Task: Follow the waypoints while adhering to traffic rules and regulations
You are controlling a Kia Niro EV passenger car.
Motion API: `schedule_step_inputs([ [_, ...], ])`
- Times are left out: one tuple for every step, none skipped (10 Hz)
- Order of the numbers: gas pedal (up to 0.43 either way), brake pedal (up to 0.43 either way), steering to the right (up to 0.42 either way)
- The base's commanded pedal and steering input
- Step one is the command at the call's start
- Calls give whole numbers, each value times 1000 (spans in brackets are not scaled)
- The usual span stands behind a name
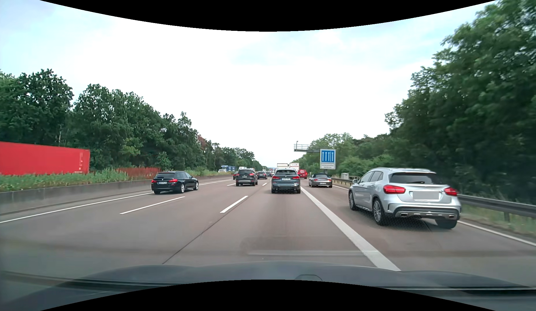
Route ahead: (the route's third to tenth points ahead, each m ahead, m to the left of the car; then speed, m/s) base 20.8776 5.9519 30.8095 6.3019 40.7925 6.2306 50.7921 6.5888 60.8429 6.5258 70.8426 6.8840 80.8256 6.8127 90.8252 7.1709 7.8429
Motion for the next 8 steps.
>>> schedule_step_inputs([
  [0,128,-5],
  [0,128,-5],
  [0,128,-5],
  [0,128,-5],
  [0,128,-5],
  [0,128,-5],
  [0,122,-5],
  [0,104,-4],
])
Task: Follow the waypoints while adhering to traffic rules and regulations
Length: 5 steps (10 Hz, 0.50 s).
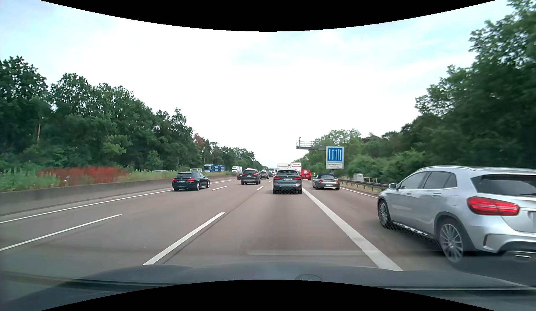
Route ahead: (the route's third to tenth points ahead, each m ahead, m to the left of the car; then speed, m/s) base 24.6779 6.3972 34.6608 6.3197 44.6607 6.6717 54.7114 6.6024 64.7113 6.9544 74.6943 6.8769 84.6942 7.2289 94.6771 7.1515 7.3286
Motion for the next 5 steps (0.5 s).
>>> schedule_step_inputs([
  [0,98,-4],
  [0,91,-3],
  [0,73,-2],
  [0,49,-1],
  [0,24,-1],
])
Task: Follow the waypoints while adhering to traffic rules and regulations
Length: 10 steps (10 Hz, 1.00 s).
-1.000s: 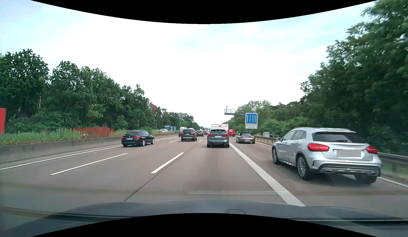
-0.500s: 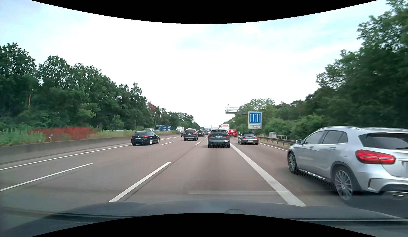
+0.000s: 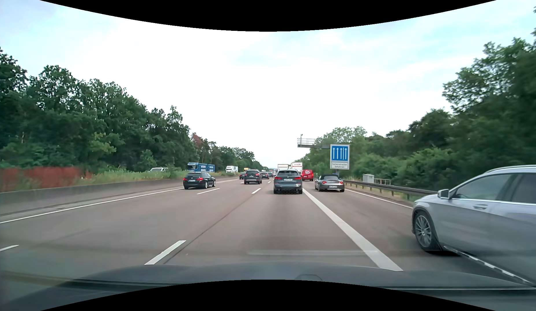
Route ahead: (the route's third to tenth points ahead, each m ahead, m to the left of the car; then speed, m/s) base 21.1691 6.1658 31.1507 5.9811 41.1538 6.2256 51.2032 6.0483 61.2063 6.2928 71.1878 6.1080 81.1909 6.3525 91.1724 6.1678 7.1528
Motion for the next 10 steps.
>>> schedule_step_inputs([
  [0,6,-2],
  [0,0,-3],
  [0,0,-4],
  [0,0,-4],
  [0,0,-4],
  [0,0,-4],
  [0,0,-4],
  [0,0,-4],
  [0,0,-4],
  [0,0,-4],
])
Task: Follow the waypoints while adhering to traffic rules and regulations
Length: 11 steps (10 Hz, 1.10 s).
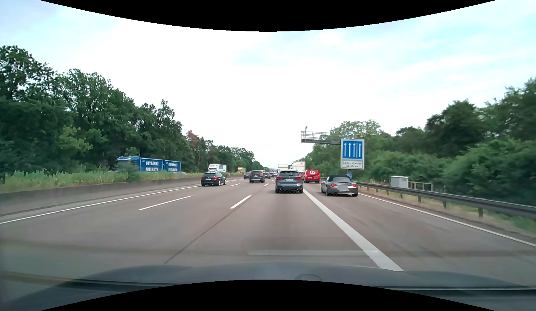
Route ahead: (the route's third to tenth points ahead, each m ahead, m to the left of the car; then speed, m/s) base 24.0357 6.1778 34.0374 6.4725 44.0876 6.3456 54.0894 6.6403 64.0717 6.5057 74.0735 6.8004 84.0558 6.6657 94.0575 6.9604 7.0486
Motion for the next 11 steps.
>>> schedule_step_inputs([
  [0,0,-3],
  [0,0,-3],
  [0,0,-3],
  [0,0,-3],
  [0,0,-3],
  [0,0,-3],
  [0,0,-3],
  [0,0,-2],
  [0,0,-2],
  [0,0,-2],
  [0,0,-2],
])
